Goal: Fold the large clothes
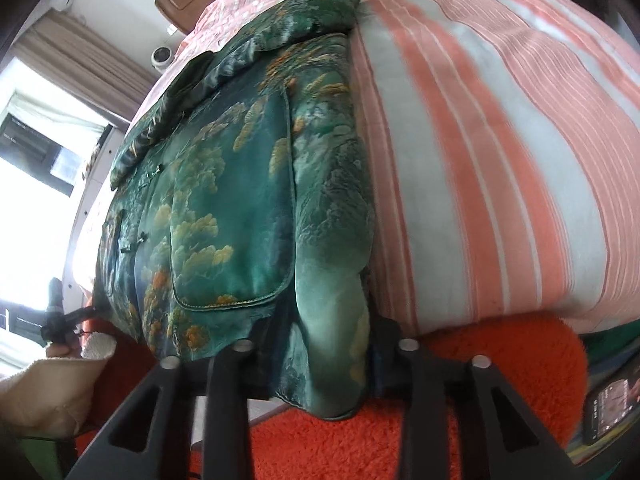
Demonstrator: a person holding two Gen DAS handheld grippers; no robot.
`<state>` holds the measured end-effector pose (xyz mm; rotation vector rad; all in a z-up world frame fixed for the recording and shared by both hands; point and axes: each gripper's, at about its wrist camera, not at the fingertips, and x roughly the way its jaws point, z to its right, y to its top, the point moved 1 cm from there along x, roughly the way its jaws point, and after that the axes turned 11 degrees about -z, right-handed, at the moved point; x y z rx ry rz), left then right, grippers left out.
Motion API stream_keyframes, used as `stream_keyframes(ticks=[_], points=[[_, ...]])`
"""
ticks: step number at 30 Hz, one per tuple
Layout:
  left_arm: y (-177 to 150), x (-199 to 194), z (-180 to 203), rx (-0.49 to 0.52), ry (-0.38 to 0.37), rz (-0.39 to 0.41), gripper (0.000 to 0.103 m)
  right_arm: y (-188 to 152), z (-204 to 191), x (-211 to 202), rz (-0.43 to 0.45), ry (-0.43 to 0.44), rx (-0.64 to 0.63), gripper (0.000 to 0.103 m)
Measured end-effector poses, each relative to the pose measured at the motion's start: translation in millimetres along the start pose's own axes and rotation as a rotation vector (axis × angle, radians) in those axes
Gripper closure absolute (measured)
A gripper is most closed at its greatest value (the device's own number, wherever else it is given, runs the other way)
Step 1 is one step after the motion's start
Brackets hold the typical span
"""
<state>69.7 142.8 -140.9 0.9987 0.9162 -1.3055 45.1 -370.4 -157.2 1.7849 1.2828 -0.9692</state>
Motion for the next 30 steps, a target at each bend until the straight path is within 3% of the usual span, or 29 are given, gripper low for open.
stream_keyframes(ticks=[3,5,7,8,9,13,18,22,25,28,29,30], points=[[1,13,2,0.012,0.013,-0.050,0.052,-2,-3,2,-0.014,0.023,-0.010,0.061],[1,18,6,0.018,0.033,-0.074,0.082,-2,-8,6,-0.045,0.015,-0.046,0.057],[-2,16,3,0.018,0.021,-0.070,0.092,-1,-13,7,-0.066,-0.006,-0.079,0.061],[-4,14,3,0.019,0.012,-0.064,0.093,-1,-15,7,-0.071,-0.012,-0.086,0.082],[-7,11,2,0.023,0.007,-0.059,0.094,-1,-16,6,-0.074,-0.021,-0.090,0.089],[-25,-2,8,0.076,0.015,-0.053,0.095,-6,-26,-1,-0.098,-0.049,-0.124,0.091],[-41,-22,-2,0.055,-0.032,-0.070,0.095,-18,-35,-13,-0.166,-0.040,-0.145,0.091],[-6,-78,1,0.051,-0.153,0.032,0.095,-3,-38,-40,-0.105,0.101,-0.105,0.092],[38,-137,19,0.108,-0.212,0.156,0.095,42,-52,-83,0.039,0.227,-0.114,0.092],[102,-181,51,0.145,-0.209,0.287,0.094,97,-69,-114,0.167,0.257,-0.140,0.092],[132,-193,61,0.139,-0.200,0.341,0.089,123,-76,-121,0.219,0.252,-0.139,0.092],[162,-204,71,0.135,-0.171,0.402,0.067,147,-80,-125,0.261,0.255,-0.134,0.092]])
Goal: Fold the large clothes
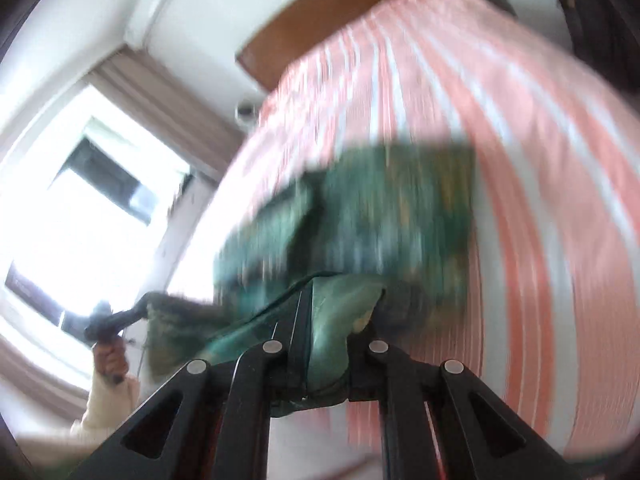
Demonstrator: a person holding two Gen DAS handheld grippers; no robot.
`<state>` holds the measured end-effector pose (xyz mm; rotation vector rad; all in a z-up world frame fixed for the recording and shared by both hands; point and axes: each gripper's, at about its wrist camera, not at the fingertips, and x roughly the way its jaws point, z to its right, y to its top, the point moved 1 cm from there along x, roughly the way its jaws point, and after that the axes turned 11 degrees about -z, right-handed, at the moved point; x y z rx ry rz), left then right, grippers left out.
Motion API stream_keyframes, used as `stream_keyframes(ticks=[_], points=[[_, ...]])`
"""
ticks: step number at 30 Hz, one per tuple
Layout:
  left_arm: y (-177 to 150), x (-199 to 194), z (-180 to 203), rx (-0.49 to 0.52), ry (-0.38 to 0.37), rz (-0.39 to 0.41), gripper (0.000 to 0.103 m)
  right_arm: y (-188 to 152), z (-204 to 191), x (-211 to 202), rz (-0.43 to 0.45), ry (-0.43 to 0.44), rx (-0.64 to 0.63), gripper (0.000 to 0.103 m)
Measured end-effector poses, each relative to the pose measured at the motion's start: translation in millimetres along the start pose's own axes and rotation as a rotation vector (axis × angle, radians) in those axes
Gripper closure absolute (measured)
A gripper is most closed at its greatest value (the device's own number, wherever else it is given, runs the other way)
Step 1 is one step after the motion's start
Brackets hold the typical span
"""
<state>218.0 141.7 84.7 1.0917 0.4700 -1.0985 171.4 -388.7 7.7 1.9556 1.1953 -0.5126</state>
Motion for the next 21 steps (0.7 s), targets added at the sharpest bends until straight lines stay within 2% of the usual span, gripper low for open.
stream_keyframes(ticks=[1,2,3,5,6,9,11,14,17,18,19,20,21], points=[[20,5,1,0.008,0.011,0.017,0.021,23,-1,6,0.039,0.001,0.001,0.090],[44,15,0,0.003,0.024,0.033,0.003,50,2,17,0.077,-0.004,0.012,0.082],[62,24,-6,-0.026,0.044,0.054,0.003,66,6,26,0.095,-0.006,0.025,0.073],[74,43,-22,-0.081,0.043,0.012,0.003,90,22,46,0.131,-0.035,0.077,0.014],[76,51,-33,-0.104,0.033,-0.016,0.003,96,29,51,0.156,-0.091,0.110,0.008],[66,68,-51,-0.079,0.085,-0.025,0.003,100,41,60,0.162,-0.141,0.132,0.008],[58,90,-60,-0.061,0.126,-0.058,0.003,100,45,66,0.139,-0.221,0.088,0.008],[54,124,-65,-0.070,0.152,-0.111,0.003,102,49,85,0.044,-0.324,0.012,0.008],[54,157,-68,-0.068,0.216,-0.163,0.004,111,48,112,-0.034,-0.349,-0.034,0.008],[55,169,-69,-0.075,0.233,-0.184,0.012,115,47,126,-0.066,-0.365,-0.042,0.009],[55,180,-70,-0.081,0.239,-0.203,0.035,112,48,135,-0.086,-0.387,-0.047,0.009],[53,187,-70,-0.086,0.218,-0.231,0.053,115,49,149,-0.106,-0.426,-0.048,0.010],[51,191,-67,-0.085,0.197,-0.250,0.089,116,52,163,-0.123,-0.452,-0.046,0.013]])
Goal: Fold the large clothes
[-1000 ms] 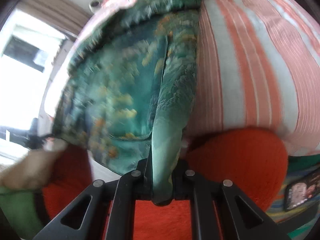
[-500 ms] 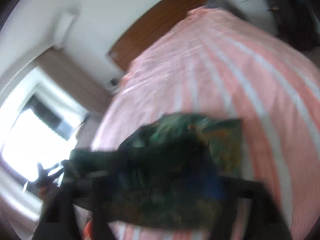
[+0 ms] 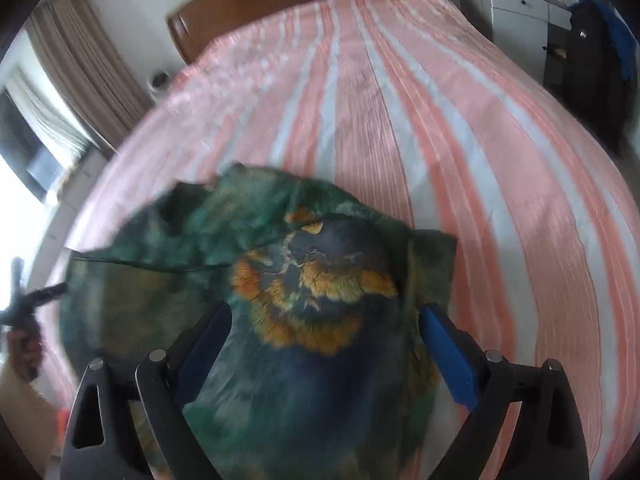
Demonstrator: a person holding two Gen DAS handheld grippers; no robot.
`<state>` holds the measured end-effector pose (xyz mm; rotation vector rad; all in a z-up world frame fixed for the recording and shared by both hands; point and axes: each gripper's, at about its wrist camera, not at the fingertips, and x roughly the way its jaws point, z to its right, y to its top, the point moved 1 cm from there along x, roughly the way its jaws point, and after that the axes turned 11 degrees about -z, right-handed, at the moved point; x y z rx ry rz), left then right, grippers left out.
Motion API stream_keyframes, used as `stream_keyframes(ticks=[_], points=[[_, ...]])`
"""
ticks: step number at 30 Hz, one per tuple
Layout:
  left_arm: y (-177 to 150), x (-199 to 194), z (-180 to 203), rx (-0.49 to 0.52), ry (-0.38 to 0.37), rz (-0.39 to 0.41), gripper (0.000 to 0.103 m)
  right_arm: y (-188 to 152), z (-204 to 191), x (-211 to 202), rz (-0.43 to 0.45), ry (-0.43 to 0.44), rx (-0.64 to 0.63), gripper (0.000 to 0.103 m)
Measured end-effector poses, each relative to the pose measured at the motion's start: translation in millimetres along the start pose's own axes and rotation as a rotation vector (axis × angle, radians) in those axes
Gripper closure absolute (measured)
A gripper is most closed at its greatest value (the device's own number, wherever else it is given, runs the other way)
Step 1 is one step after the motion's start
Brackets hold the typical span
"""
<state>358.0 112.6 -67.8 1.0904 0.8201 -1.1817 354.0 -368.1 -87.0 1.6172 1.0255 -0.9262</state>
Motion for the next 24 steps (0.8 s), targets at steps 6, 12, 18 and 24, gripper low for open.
stream_keyframes(ticks=[6,12,18,24], points=[[-10,-58,33,0.130,0.096,0.142,0.096,-1,-30,-7,0.033,-0.170,-0.129,0.089],[34,-98,62,0.185,0.210,0.387,0.096,36,-55,-93,0.295,-0.212,-0.203,0.089],[84,0,42,0.109,0.322,0.313,0.095,93,-44,-44,0.333,-0.222,-0.093,0.089],[57,68,2,0.082,0.246,0.311,0.092,75,-2,98,0.130,-0.190,-0.031,0.087]])
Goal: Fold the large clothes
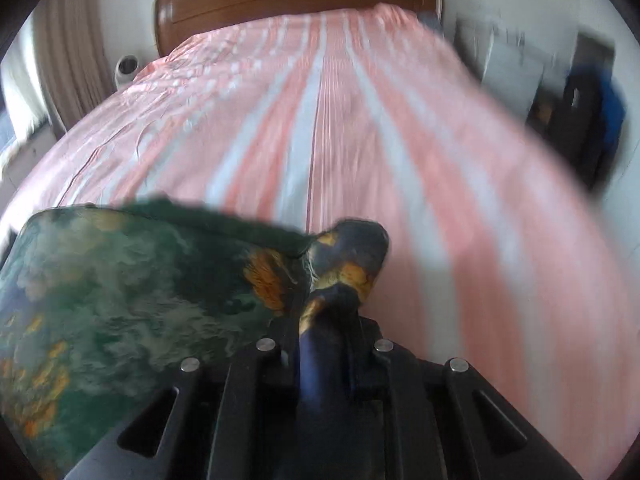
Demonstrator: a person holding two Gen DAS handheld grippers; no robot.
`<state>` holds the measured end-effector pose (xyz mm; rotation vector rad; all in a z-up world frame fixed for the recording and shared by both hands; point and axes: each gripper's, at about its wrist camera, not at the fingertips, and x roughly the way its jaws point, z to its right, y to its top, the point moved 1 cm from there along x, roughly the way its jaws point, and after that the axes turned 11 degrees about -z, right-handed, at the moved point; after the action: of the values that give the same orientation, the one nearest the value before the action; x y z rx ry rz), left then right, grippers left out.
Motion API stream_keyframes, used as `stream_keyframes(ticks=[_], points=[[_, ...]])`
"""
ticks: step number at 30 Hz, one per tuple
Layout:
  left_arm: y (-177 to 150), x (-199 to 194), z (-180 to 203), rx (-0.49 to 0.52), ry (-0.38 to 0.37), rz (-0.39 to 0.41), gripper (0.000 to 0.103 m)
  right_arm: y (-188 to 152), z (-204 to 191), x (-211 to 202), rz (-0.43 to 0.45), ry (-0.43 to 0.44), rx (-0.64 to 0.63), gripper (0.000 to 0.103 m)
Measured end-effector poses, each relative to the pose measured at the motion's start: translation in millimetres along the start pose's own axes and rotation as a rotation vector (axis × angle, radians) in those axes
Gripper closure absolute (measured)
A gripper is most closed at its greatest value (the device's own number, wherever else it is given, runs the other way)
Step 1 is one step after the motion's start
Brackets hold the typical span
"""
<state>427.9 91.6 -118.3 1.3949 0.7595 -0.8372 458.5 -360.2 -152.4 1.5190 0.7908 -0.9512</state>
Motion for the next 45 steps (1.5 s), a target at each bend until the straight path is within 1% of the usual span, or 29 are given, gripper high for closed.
stream_keyframes(ticks=[1,3,5,6,11,17,23,30,33,35,36,37,38,39,40,41,42,43,44,45], points=[[-1,1,-3,-0.011,-0.021,0.009,0.091,-5,9,4,0.027,0.045,0.047,0.086],[-4,2,-7,-0.028,-0.053,0.011,0.090,-6,21,5,0.036,0.108,0.099,0.082],[-2,8,-12,-0.039,-0.071,0.010,0.089,-7,29,8,0.030,0.154,0.132,0.081],[-2,9,-12,-0.039,-0.074,0.007,0.089,-8,30,8,0.029,0.161,0.135,0.081],[1,14,-11,-0.046,-0.085,0.004,0.088,-10,30,11,0.037,0.165,0.142,0.080],[1,14,-9,-0.037,-0.063,0.005,0.088,-7,33,12,0.039,0.182,0.150,0.080],[1,12,-6,-0.032,-0.050,0.007,0.087,-8,32,11,0.039,0.181,0.150,0.079],[0,11,-6,-0.031,-0.047,0.007,0.087,-8,32,12,0.039,0.183,0.150,0.076],[0,11,-6,-0.034,-0.040,0.010,0.084,-8,33,11,0.039,0.189,0.159,0.073],[-2,7,-4,-0.035,-0.012,0.024,0.075,-9,34,11,0.041,0.191,0.163,0.071],[-3,4,-3,-0.044,0.038,0.038,0.057,-8,34,11,0.043,0.191,0.163,0.070],[-4,2,-3,-0.054,0.074,0.046,0.040,-8,34,11,0.045,0.189,0.166,0.066],[-4,-1,-4,-0.067,0.114,0.053,0.035,-9,35,10,0.045,0.185,0.173,0.061],[-3,-2,-4,-0.073,0.131,0.049,0.028,-8,37,10,0.042,0.184,0.181,0.057],[-2,-2,-5,-0.074,0.135,0.038,0.027,-8,39,10,0.034,0.190,0.196,0.049],[1,-4,-6,-0.068,0.134,0.009,0.027,-6,45,9,0.015,0.209,0.221,0.040],[5,-8,-8,-0.066,0.134,-0.015,0.027,-3,51,5,-0.005,0.231,0.246,0.036],[10,-22,-9,-0.072,0.143,-0.026,0.027,-1,55,1,-0.012,0.239,0.262,0.031],[11,-37,-9,-0.081,0.143,-0.007,0.027,0,63,-12,0.002,0.237,0.290,0.031],[11,-55,-7,-0.089,0.130,0.024,0.027,0,69,-28,0.036,0.233,0.312,0.030]])
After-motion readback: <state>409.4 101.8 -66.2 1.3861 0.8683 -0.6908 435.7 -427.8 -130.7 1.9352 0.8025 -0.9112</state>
